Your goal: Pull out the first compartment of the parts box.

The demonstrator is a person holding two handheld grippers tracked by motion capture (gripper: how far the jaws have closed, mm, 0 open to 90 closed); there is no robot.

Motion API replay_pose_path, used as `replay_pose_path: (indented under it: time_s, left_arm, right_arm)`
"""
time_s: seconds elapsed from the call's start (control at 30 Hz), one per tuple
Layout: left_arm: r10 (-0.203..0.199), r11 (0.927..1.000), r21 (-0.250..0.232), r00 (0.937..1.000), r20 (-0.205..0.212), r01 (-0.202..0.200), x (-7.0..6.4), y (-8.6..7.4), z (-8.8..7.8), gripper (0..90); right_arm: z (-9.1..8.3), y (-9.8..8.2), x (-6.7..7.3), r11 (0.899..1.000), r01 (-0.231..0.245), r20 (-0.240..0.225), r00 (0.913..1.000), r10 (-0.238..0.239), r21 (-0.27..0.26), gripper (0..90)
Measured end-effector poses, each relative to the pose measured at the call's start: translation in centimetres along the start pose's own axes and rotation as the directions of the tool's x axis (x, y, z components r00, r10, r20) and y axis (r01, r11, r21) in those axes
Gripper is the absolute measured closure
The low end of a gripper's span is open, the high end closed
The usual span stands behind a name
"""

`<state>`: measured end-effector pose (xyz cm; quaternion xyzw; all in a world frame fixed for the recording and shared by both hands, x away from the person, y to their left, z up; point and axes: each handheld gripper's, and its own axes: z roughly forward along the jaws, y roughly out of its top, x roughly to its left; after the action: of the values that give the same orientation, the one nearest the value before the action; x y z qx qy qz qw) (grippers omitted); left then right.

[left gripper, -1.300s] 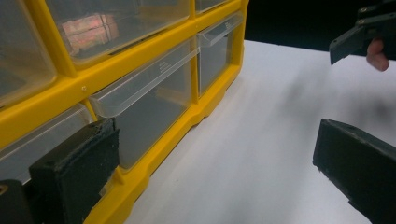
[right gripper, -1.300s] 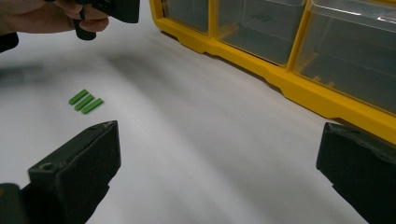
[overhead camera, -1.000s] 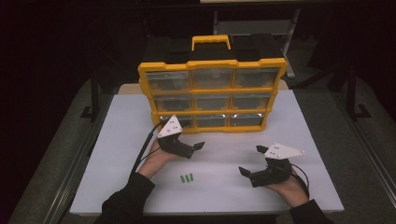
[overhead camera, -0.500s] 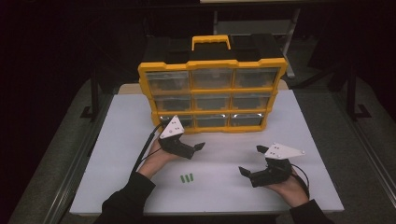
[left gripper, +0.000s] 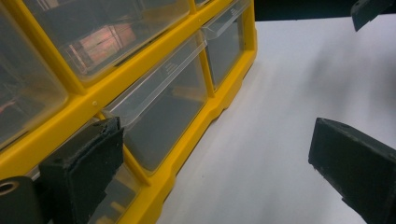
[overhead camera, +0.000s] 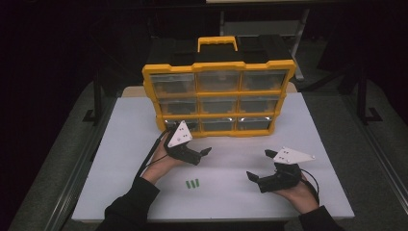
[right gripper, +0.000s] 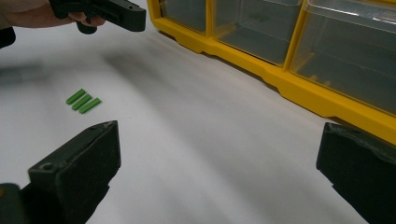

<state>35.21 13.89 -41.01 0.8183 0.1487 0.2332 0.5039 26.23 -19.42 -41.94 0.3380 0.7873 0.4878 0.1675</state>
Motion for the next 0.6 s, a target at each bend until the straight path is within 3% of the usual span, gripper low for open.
replay_pose_path:
  time_s: [0.6]
  left_arm:
    - [0.094, 0.9953, 0.028, 0.9942, -0.051, -0.093, -0.21, 0.18, -0.11, 2.9]
  right_arm:
    - [-0.11, -0.02, -0.07, 1.0, 0.002, 0.0, 1.0, -0.002, -0.002, 0.0]
